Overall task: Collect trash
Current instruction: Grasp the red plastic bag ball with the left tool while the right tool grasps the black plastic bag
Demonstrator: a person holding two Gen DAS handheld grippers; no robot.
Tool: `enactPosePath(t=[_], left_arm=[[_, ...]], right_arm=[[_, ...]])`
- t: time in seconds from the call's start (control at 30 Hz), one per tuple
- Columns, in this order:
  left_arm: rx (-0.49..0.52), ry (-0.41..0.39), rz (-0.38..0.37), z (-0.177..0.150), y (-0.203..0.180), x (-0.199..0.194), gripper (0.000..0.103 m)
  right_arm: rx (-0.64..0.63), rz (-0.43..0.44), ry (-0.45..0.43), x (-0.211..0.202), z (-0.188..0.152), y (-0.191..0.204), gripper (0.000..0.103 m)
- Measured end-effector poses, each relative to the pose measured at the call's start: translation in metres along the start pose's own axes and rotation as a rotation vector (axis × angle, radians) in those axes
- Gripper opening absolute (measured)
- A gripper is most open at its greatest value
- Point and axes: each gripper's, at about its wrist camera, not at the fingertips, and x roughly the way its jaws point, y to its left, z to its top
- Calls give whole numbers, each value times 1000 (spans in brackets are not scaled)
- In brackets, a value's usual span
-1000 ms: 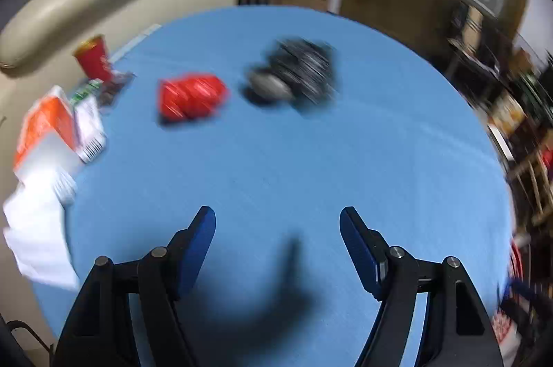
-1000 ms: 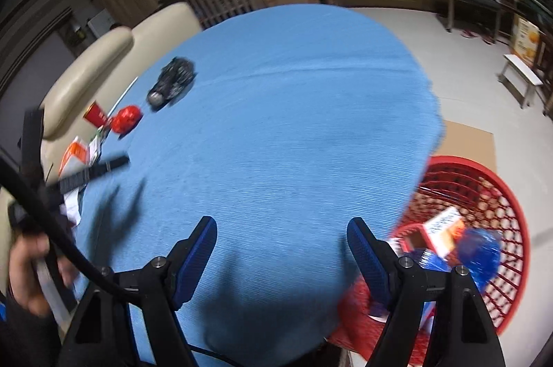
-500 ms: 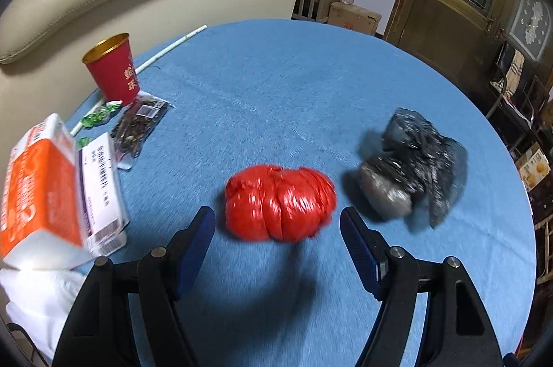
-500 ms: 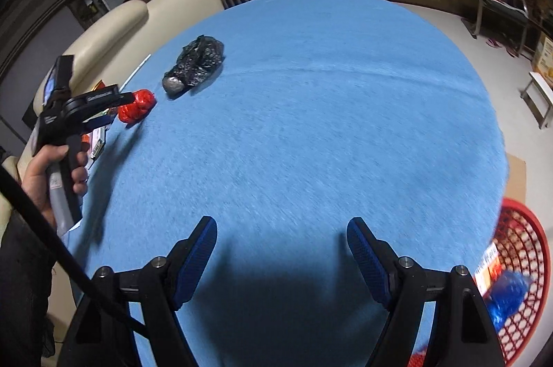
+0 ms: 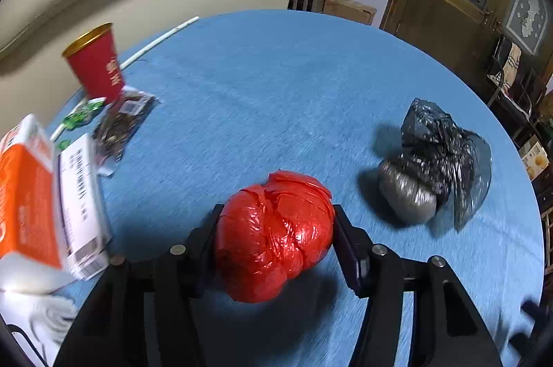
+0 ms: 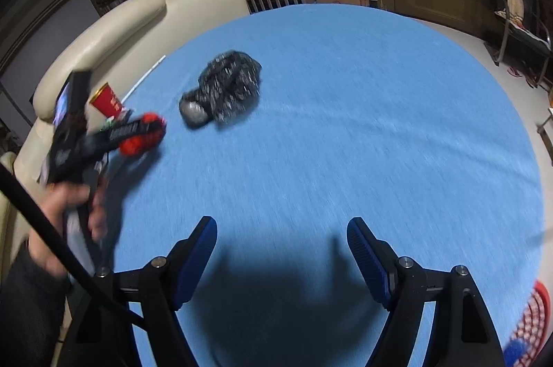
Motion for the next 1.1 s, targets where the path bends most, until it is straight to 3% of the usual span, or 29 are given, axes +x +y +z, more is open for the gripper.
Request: enactPosePath(t=[0.27,0.53,0.67,0.7,0.73,0.77,1.1], left_arm=[[-14,-5,33,-33,16,-27,59],[-30,-9,39,-42,25,-34,59],[-23,-6,40,-40,26,-32,59],[-23,-7,41,-41,26,-33,59],[-25,-7,41,-41,26,-33,59],[-27,-7,43,-41,27,-33,59],[-33,-2,71,-53,21,-48,59]], right_arm=[[88,88,-1,69,81,39,80],[194,34,53,133,123,71,81],[117,2,74,152,129,91,82],[97,-8,70,154,128,93,73],[83,-14,72,153,126,93,47],[65,-2,83,151,123,92,44],[-53,-29,79,108,75,78,44]])
